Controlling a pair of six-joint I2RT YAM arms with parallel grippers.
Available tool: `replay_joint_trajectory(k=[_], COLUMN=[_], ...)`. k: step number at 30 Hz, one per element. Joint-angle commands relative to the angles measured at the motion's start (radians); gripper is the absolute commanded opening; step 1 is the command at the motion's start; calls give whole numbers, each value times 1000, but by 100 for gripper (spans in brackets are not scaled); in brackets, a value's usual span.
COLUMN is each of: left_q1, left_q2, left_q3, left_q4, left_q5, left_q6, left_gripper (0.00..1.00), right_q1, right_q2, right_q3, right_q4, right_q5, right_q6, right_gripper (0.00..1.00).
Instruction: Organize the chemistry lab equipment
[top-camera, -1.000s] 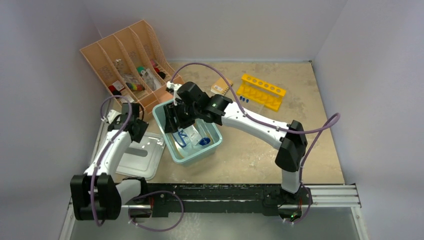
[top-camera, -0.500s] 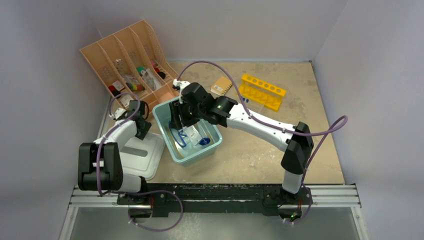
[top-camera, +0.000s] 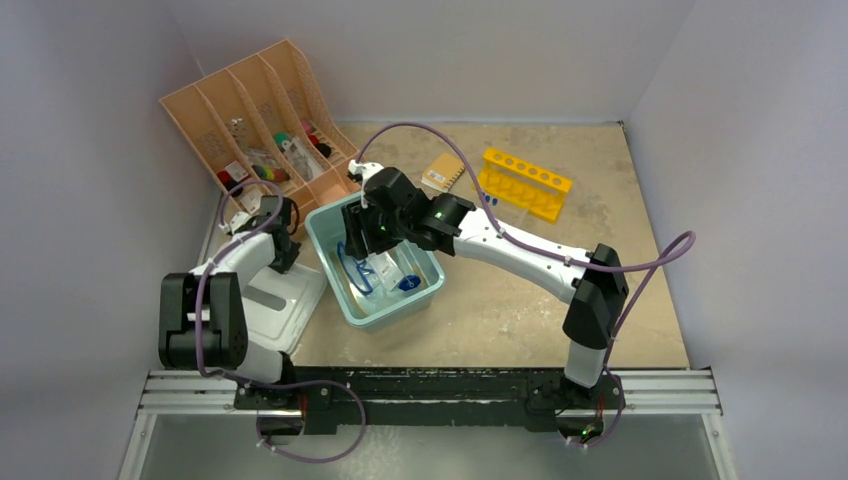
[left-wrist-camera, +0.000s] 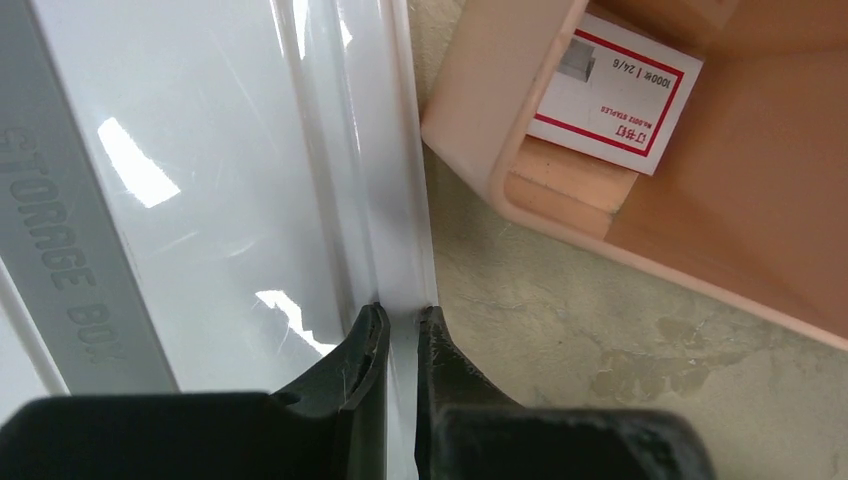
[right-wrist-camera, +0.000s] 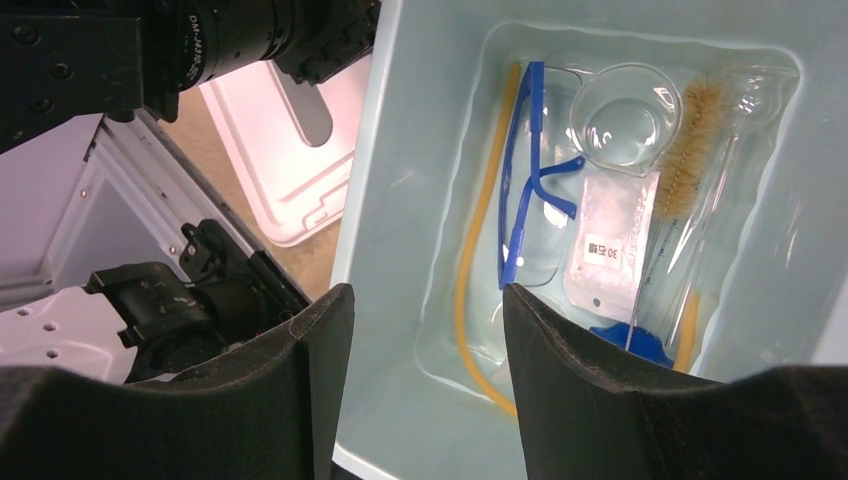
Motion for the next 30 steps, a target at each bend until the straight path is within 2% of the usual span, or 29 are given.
replay_joint_trajectory(k=[1, 10, 14, 19, 30], left_q1=[6, 6, 6, 6, 6], left_q2=[-41, -342, -441, -525, -636], left_q3=[17, -24, -33, -43, 26], left_q4=[-85, -191, -233, -252, -318], left_q5=[-11, -9, 3, 23, 51], left_q6=[15, -113, -152, -195, -228], left_gripper=[0, 0, 0, 0, 0], right_q1=[1, 6, 11, 17, 53], right_q2=[-58, -21, -9, 15, 90], right_q3=[-2, 31, 36, 43, 120], right_q4=[30, 12, 28, 58, 53], right_q5=[47, 20, -43, -157, -213], right_q6=[-18, -20, -2, 11, -14], right_gripper=[59, 59, 60, 63, 67])
